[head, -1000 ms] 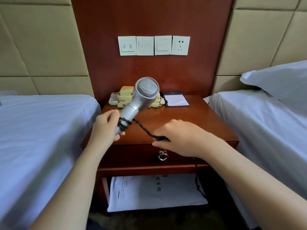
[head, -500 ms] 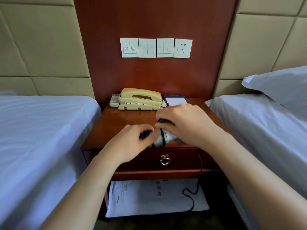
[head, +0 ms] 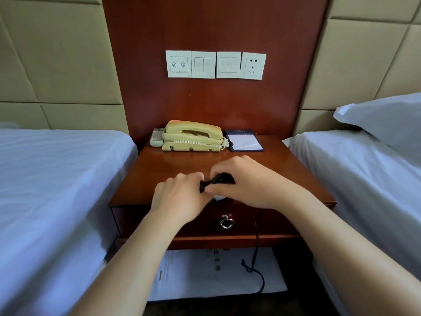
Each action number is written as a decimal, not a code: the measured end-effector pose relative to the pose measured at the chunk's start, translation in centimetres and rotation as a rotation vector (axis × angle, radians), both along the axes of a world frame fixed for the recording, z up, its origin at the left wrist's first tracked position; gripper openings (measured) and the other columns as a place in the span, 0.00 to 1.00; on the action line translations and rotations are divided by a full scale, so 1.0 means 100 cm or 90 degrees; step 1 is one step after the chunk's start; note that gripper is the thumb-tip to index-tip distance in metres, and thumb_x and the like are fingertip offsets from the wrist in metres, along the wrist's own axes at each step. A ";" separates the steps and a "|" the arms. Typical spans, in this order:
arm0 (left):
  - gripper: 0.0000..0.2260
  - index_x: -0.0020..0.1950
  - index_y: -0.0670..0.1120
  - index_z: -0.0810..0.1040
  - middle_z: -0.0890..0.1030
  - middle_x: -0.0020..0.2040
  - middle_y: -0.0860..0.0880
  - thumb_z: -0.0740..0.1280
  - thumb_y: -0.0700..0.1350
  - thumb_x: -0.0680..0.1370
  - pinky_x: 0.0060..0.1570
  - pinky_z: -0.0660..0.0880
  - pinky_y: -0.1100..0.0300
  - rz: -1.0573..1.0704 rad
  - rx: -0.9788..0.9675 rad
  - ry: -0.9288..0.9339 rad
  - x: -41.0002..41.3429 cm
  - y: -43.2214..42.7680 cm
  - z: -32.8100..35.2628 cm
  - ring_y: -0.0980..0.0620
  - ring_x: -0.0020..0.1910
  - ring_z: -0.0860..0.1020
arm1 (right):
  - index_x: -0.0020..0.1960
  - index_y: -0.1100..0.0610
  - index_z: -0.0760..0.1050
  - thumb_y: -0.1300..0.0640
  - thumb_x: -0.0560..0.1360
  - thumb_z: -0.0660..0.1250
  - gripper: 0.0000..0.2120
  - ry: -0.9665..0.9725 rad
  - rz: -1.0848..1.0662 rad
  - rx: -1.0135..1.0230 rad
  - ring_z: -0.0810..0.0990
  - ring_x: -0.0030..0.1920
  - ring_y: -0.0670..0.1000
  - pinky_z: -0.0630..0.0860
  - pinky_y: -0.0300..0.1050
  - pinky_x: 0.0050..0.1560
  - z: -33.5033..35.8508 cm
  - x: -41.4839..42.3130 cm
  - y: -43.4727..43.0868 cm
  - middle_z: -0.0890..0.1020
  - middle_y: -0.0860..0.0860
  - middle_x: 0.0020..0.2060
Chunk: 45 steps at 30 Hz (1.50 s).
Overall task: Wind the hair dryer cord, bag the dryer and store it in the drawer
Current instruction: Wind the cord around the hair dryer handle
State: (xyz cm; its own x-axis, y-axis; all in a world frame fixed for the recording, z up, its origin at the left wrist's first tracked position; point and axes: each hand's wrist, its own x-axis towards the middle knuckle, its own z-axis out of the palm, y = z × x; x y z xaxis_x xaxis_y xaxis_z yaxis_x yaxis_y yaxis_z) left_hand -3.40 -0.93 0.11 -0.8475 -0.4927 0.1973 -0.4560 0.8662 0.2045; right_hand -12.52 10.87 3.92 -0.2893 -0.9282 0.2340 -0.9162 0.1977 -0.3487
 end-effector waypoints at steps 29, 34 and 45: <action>0.17 0.56 0.52 0.75 0.80 0.44 0.47 0.56 0.61 0.78 0.43 0.80 0.51 0.054 0.225 0.055 -0.036 -0.018 -0.029 0.47 0.36 0.80 | 0.44 0.51 0.64 0.44 0.69 0.69 0.17 -0.728 -0.067 -0.200 0.55 0.24 0.43 0.53 0.33 0.20 -0.026 -0.063 0.035 0.60 0.45 0.25; 0.15 0.45 0.53 0.76 0.79 0.43 0.46 0.57 0.62 0.76 0.43 0.80 0.50 0.061 0.194 0.039 -0.028 -0.033 -0.024 0.45 0.38 0.80 | 0.50 0.54 0.70 0.62 0.71 0.72 0.13 -0.513 -0.157 -0.327 0.59 0.20 0.43 0.57 0.34 0.20 -0.029 -0.071 0.030 0.71 0.44 0.21; 0.16 0.44 0.43 0.76 0.73 0.29 0.48 0.58 0.55 0.78 0.24 0.68 0.63 0.059 0.239 0.048 0.004 -0.042 -0.013 0.49 0.22 0.73 | 0.31 0.58 0.74 0.55 0.72 0.70 0.13 -0.290 -0.126 -0.284 0.61 0.26 0.43 0.57 0.33 0.27 -0.023 -0.080 0.047 0.67 0.48 0.24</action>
